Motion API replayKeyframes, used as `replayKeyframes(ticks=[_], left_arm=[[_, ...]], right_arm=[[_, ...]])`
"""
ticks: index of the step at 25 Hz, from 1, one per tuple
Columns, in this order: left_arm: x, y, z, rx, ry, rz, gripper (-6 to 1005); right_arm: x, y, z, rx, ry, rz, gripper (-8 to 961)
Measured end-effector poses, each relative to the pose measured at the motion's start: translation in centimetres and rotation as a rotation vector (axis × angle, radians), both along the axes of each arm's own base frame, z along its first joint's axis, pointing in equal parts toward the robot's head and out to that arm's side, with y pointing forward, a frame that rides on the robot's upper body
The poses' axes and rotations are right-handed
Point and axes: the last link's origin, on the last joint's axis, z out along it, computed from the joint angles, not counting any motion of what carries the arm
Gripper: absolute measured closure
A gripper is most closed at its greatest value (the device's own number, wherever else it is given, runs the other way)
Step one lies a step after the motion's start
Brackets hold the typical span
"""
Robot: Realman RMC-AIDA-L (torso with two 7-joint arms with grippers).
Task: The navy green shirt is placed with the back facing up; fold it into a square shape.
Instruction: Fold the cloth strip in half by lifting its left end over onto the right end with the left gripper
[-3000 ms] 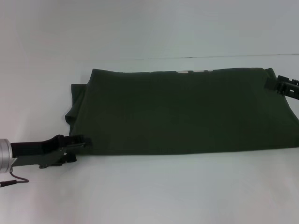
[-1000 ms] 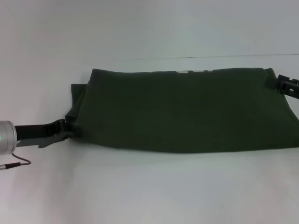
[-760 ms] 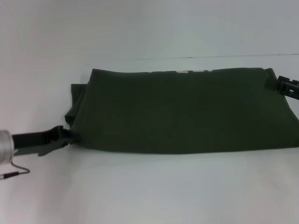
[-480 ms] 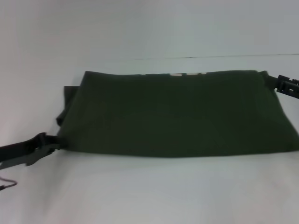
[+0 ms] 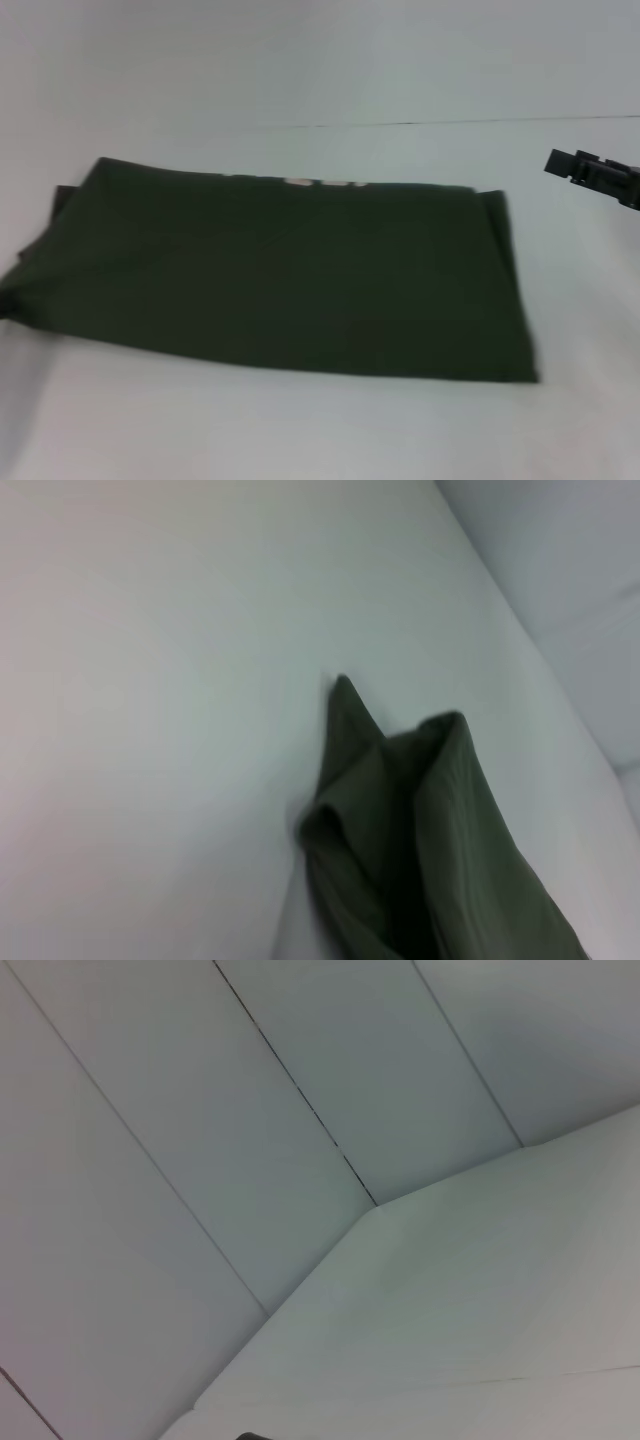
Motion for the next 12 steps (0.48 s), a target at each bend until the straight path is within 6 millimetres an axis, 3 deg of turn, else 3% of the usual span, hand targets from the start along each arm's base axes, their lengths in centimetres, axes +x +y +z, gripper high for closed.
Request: replayKeyframes(ticks=[5, 12], left_arm=[[-1.8, -0.7, 2.3, 0.061, 0.062, 0.052, 955], [-2.8, -1.0, 4.1, 0.09, 0.1, 0.076, 956]], right_arm=[[-0.4, 0.5, -0.5, -0.005, 0.008, -0.002, 53], [-0.8, 1.1, -0.7, -0.006, 0.012, 0.004, 54]])
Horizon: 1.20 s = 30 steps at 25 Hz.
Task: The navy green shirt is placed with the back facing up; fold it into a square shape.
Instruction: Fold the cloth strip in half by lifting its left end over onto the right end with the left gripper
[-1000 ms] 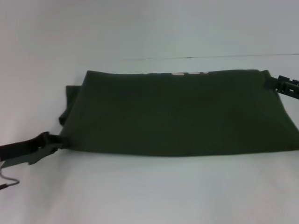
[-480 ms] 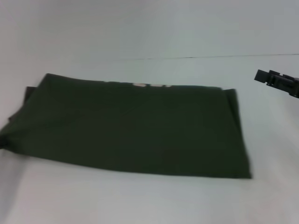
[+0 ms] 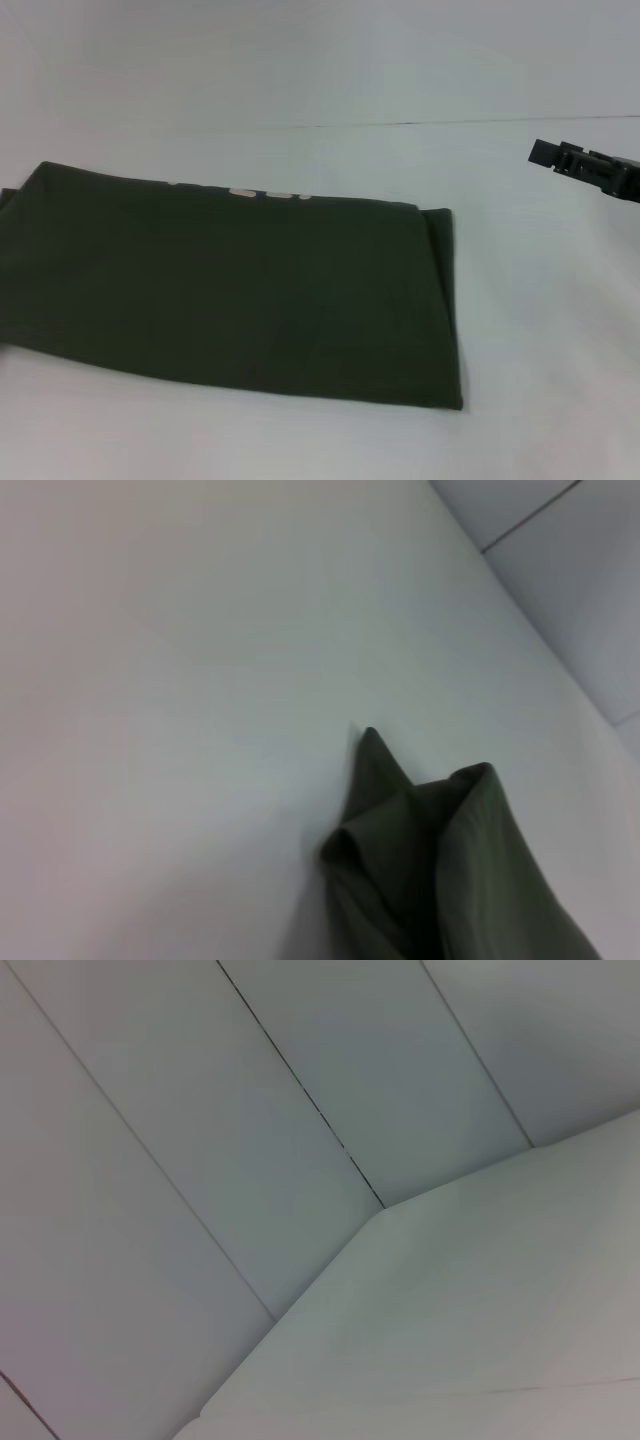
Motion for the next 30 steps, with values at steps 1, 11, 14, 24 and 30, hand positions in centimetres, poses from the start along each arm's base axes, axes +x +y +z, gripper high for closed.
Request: replayKeyframes(ticks=[1, 11, 14, 24, 30], left_arm=[[-0.1, 0.0, 0.2, 0.0, 0.007, 0.005, 956], [1.6, 0.3, 1.1, 0.023, -0.041, -0.095, 956], [6.3, 1.6, 0.0, 0.027, -0.136, -0.327, 956], [23.1, 7.1, -11.3, -0.194, -0.375, -0.92, 955], [24.6, 5.5, -22.3, -0.3, -0.395, -0.77, 955]], right_arm=[[0.0, 0.1, 0.0, 0.001, -0.001, 0.0, 54], [0.1, 0.0, 0.0, -0.001, 0.002, -0.007, 54], [0.3, -0.2, -0.1, -0.001, 0.001, -0.008, 54], [1.4, -2.1, 0.0, -0.01, 0.003, -0.003, 53], [2.1, -3.2, 0.6, -0.011, -0.01, 0.01, 54]])
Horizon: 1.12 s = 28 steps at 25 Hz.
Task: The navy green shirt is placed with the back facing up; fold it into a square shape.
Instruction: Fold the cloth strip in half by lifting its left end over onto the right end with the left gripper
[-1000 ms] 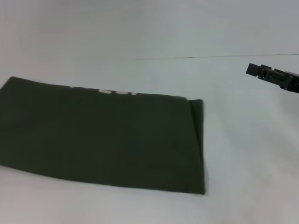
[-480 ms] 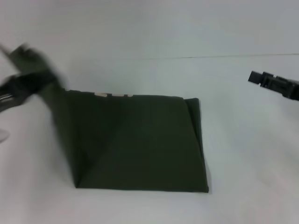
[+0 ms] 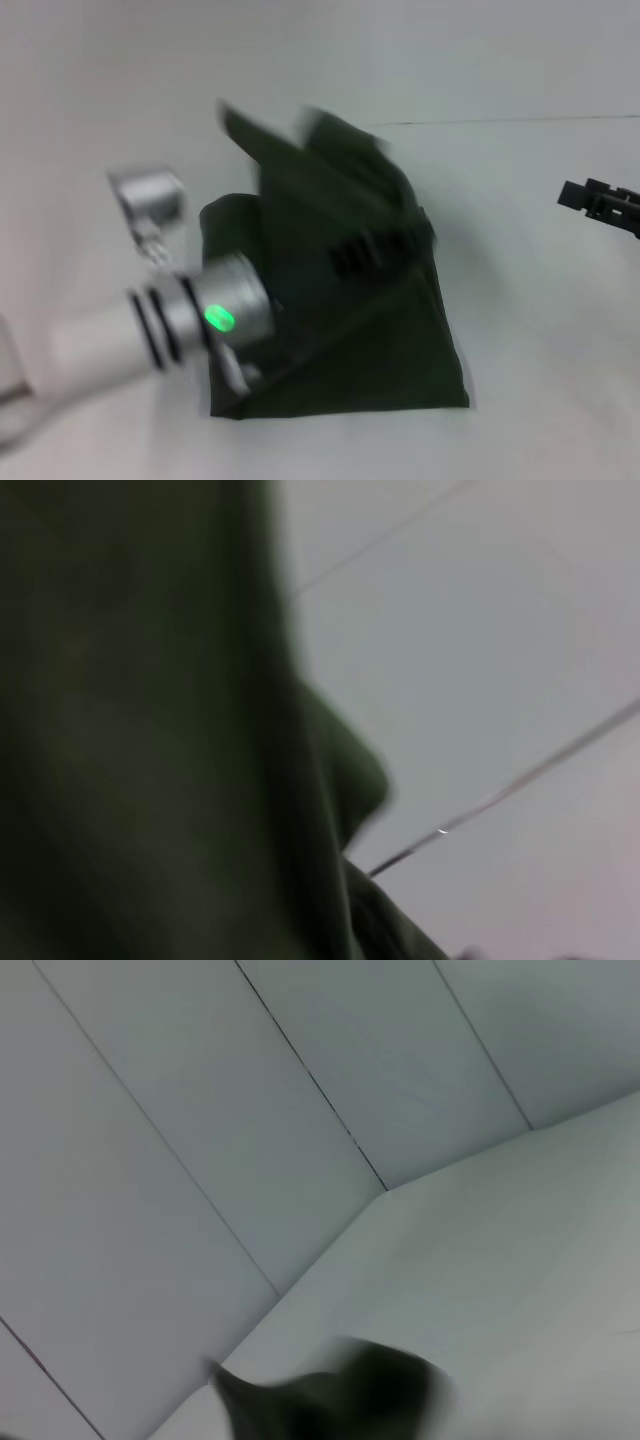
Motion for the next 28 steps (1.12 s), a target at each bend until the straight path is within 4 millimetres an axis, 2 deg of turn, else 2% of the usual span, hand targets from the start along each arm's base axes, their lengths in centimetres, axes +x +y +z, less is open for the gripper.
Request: replayKeyframes(ticks=[4, 9, 15, 18, 21, 25, 28], left_arm=[[-0.1, -1.9, -3.3, 0.035, 0.046, 0.059, 944], [0.3, -3.4, -4.3, 0.056, 0.037, 0.051, 888], [1.2, -4.2, -4.7, 0.05, 0.009, 0.018, 635], [1.3, -4.3, -3.5, 0.078, -0.05, -0.022, 516], [0.4, -4.4, -0.9, 0.151, -0.123, -0.1, 410], [-1.8, -4.6, 2.6, 0.258, -0.146, -0.197, 305], [-3.8, -5.2, 4.5, 0.326, -0.083, -0.265, 227]], right_arm=[[0.5, -0.4, 0.4, 0.004, -0.012, -0.002, 54], [0.7, -0.4, 0.7, 0.009, -0.025, -0.008, 54], [0.7, 0.1, 0.7, 0.011, -0.029, -0.022, 53], [0.4, 0.4, 0.7, 0.008, -0.028, -0.017, 54], [-0.2, 0.9, 0.6, -0.022, -0.029, -0.009, 54], [-1.4, 2.5, -0.2, -0.104, -0.076, 0.0, 54], [-2.6, 4.0, -1.2, -0.152, -0.13, 0.002, 53]])
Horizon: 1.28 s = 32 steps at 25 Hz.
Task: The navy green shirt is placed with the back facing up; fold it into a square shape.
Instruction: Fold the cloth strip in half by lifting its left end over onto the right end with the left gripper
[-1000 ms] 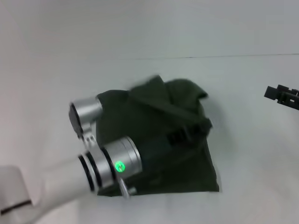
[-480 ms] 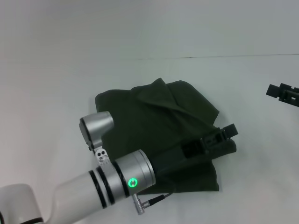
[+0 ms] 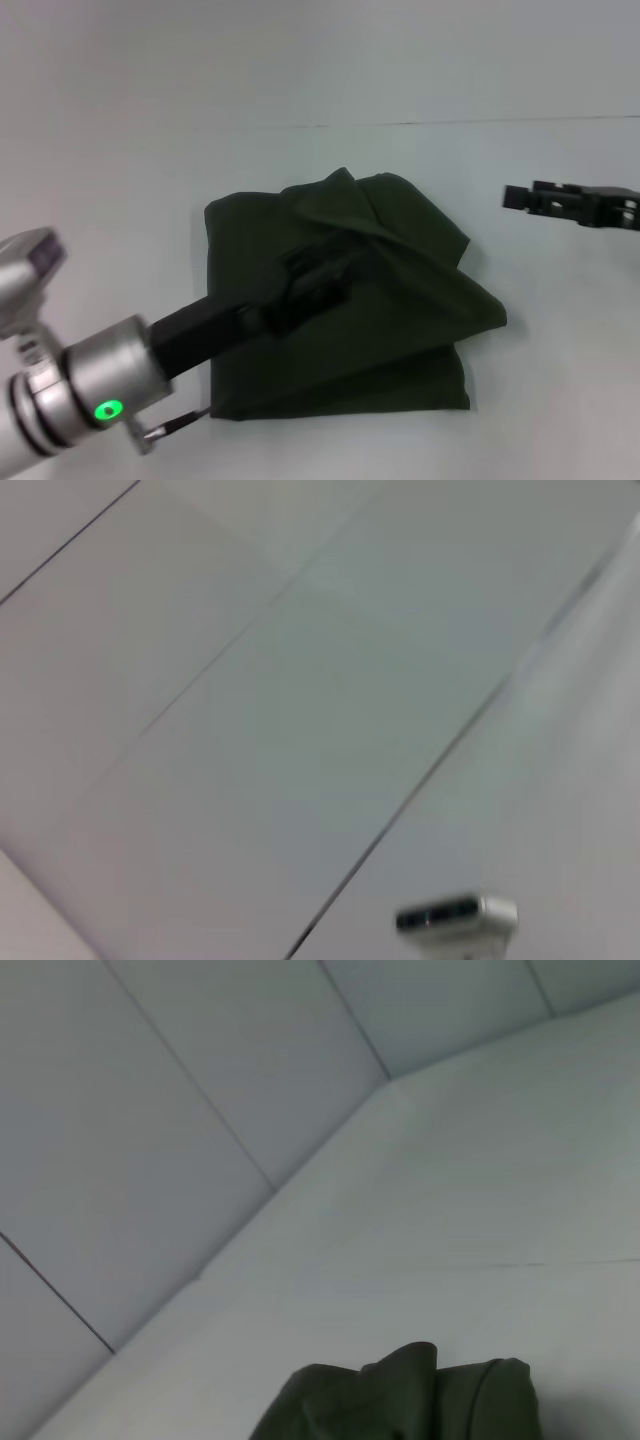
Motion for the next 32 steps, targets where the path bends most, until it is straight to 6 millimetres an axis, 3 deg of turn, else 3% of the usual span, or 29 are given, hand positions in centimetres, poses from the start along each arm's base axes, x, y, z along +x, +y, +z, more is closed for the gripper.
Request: replayKeyframes(ticks=[6, 15, 25, 32], left_arm=[[-2.9, -1.7, 1.2, 0.138, 0.186, -0.125, 217], [-4.9, -4.4, 0.5, 0.239, 0.305, -0.22, 216], [-5.3, -4.6, 0.5, 0.251, 0.311, -0.199, 216], [-5.2, -4.2, 0.5, 0.244, 0.314, -0.193, 215]], right_arm=[[-2.9, 2.5, -1.5, -0.053, -0.052, 0.039, 55], [-6.9, 5.4, -5.2, -0.112, -0.218, 0.096, 57], [-10.3, 6.3, -10.6, -0.119, -0.412, 0.215, 77], [-11.2, 6.6, -12.5, -0.111, -0.508, 0.256, 115]])
